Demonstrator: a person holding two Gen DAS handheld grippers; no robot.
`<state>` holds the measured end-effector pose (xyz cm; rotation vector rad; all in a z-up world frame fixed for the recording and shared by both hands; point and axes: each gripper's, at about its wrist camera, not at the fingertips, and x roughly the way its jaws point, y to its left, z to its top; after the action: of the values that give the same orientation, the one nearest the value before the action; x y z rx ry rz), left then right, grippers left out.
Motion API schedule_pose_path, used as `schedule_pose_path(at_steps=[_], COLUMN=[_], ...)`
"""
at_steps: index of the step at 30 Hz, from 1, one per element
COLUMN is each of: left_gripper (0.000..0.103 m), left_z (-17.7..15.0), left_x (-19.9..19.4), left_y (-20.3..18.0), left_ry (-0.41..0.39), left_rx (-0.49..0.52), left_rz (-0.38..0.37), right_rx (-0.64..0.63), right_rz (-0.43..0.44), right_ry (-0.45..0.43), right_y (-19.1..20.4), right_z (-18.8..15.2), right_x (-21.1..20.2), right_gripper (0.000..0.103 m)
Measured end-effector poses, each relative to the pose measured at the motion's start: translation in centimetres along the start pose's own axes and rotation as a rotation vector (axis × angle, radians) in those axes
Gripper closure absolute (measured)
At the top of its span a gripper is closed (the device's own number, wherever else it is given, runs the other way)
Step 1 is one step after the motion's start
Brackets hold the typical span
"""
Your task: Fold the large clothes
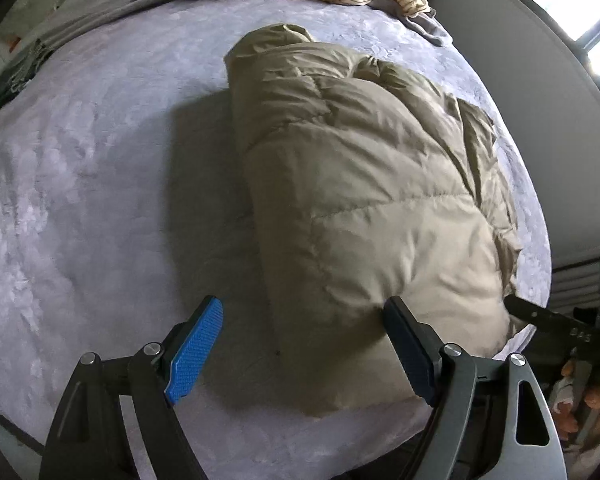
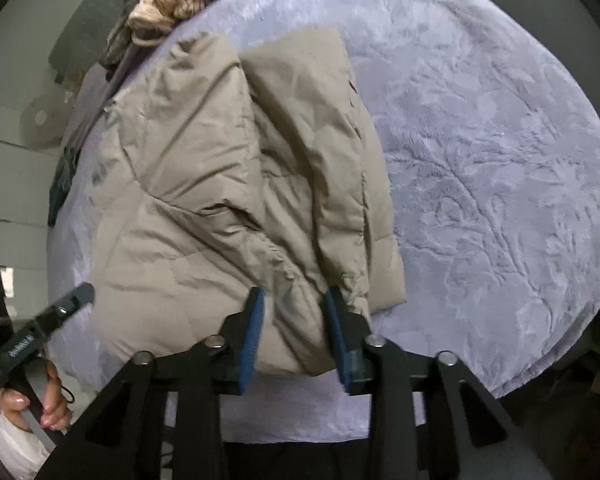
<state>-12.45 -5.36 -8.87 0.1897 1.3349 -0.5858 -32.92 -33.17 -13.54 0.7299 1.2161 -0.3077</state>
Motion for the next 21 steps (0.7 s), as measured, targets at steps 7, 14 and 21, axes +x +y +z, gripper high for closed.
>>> schedule_pose_path(at_steps=[7,14,21], left_gripper=[0.02,0.0,0.0], left_z=[-1.5,-2.2,-2.2], left_x=[-0.5,-1.3,-1.6], left_y=[1.6,2.7,3.2], left_ry=[0.0,-0.015,-0.026], left_rx=[0.007,0.023,0.035], left_rz=[0.013,0.008,0.007], right_rx=[0.003,0.01,0.025], right_rz=[-0.036,-0.065,-0.09], right_ry=[-0.061,-0.105,-0.144], right_y=[1.9,2.8,4.1], right_z=[-1.8,-2.3,-3.1], right_x=[-1.3,-2.6,-3.2], right_gripper=[0.056,0.052,0.048])
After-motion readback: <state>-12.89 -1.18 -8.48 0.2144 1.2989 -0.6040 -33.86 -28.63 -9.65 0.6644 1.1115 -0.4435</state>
